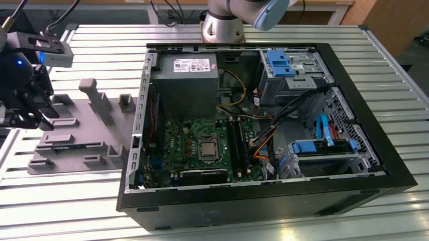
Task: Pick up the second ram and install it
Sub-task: 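Pick up the second ram and move it above second insertion slot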
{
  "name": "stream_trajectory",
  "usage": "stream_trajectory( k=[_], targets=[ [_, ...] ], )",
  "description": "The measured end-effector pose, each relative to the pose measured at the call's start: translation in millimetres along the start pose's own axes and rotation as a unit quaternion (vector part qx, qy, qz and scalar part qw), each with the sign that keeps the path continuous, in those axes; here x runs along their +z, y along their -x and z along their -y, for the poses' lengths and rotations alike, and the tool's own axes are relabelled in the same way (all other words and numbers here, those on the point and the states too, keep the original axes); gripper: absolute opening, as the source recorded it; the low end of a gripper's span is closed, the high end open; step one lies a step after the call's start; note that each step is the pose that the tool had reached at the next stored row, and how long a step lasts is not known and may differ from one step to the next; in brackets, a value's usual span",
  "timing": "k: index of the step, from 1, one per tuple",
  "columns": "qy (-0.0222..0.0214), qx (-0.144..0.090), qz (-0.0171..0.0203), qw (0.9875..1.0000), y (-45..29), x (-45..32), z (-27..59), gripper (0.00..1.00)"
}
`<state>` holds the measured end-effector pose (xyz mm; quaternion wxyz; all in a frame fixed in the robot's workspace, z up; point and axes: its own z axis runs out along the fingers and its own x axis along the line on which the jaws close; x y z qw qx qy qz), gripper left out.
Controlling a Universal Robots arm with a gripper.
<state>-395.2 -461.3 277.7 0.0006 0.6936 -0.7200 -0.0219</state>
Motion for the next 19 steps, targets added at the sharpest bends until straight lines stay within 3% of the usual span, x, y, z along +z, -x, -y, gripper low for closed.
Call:
stream_trajectory(
  k=[19],
  targets=[
    [0.0000,0.000,0.0000,1.0000,-0.4,7.6,0.3,0.36]
  ],
)
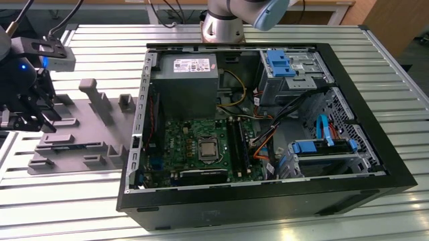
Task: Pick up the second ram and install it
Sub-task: 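Pick up the second ram and move it above second insertion slot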
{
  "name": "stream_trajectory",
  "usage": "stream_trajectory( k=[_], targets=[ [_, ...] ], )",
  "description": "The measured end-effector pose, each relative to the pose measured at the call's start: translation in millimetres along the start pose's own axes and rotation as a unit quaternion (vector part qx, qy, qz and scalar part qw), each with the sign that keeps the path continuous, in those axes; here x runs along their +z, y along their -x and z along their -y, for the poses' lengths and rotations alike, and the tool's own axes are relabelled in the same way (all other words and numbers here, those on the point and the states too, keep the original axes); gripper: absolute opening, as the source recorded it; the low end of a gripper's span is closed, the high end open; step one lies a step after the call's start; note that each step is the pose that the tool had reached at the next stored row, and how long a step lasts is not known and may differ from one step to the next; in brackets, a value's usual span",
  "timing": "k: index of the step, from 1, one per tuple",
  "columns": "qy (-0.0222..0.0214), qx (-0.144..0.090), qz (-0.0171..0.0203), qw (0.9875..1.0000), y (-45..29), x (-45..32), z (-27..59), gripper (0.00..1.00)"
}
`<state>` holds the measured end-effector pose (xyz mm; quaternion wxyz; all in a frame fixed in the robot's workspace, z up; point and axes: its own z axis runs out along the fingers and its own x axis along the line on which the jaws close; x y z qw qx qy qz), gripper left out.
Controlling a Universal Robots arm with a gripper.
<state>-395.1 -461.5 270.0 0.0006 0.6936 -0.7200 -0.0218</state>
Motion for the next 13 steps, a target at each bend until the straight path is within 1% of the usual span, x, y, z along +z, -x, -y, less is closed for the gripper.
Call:
stream_trajectory(
  k=[13],
  targets=[
    [0.0000,0.000,0.0000,1.0000,-0.2,5.0,0.2,0.36]
  ],
)
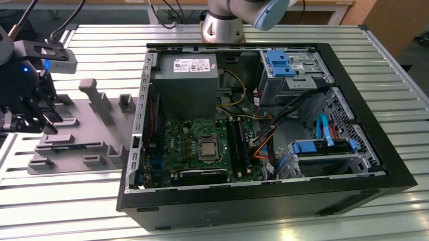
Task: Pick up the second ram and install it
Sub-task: 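Pick up the second ram and move it above second insertion slot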
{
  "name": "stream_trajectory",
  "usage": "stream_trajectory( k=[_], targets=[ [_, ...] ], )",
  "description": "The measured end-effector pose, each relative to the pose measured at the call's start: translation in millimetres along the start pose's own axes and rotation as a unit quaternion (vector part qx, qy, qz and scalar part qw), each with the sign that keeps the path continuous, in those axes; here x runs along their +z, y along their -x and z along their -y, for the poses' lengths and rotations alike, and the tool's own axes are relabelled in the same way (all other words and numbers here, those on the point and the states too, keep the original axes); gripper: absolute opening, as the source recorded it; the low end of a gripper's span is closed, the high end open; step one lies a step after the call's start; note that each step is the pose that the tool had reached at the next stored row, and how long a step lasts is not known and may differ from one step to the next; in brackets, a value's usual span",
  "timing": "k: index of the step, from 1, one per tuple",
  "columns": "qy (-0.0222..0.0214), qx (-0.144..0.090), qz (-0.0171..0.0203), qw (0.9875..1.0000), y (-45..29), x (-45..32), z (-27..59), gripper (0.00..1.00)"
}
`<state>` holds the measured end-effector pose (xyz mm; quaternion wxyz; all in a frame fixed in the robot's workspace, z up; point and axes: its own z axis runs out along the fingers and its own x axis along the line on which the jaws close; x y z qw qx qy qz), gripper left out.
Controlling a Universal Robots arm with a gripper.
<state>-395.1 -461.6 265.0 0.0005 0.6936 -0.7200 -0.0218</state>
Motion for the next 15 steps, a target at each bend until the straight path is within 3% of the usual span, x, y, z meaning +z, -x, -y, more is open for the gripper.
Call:
stream_trajectory(
  k=[15],
  targets=[
    [0.0000,0.000,0.0000,1.0000,-0.3,6.0,0.2,0.36]
  ],
)
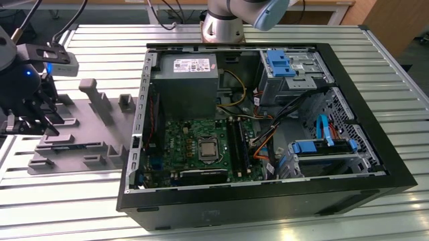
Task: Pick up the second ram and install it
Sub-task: 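Pick up the second ram and move it above second insertion slot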
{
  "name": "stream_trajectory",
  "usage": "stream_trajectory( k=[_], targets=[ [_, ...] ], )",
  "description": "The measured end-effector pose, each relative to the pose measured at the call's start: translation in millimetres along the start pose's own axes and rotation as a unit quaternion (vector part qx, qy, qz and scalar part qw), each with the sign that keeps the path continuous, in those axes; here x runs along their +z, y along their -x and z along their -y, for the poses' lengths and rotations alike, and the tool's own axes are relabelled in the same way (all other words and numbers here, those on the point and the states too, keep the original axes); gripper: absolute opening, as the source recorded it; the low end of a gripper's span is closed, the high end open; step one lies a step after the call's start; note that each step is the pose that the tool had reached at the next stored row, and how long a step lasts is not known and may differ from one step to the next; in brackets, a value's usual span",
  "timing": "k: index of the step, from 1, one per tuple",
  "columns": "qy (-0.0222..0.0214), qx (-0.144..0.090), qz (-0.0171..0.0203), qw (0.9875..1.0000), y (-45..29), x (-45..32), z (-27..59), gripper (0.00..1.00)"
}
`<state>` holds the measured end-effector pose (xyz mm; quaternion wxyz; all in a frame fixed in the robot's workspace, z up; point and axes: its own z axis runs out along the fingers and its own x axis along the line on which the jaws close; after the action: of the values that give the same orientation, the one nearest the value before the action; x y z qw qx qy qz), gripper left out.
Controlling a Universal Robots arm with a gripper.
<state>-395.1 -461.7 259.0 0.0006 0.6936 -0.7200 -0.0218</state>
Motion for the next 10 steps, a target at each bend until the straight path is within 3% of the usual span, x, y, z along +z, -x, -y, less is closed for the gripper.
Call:
stream_trajectory(
  k=[10],
  targets=[
    [0.0000,0.000,0.0000,1.0000,-2.6,6.9,-0.3,0.36]
  ],
)
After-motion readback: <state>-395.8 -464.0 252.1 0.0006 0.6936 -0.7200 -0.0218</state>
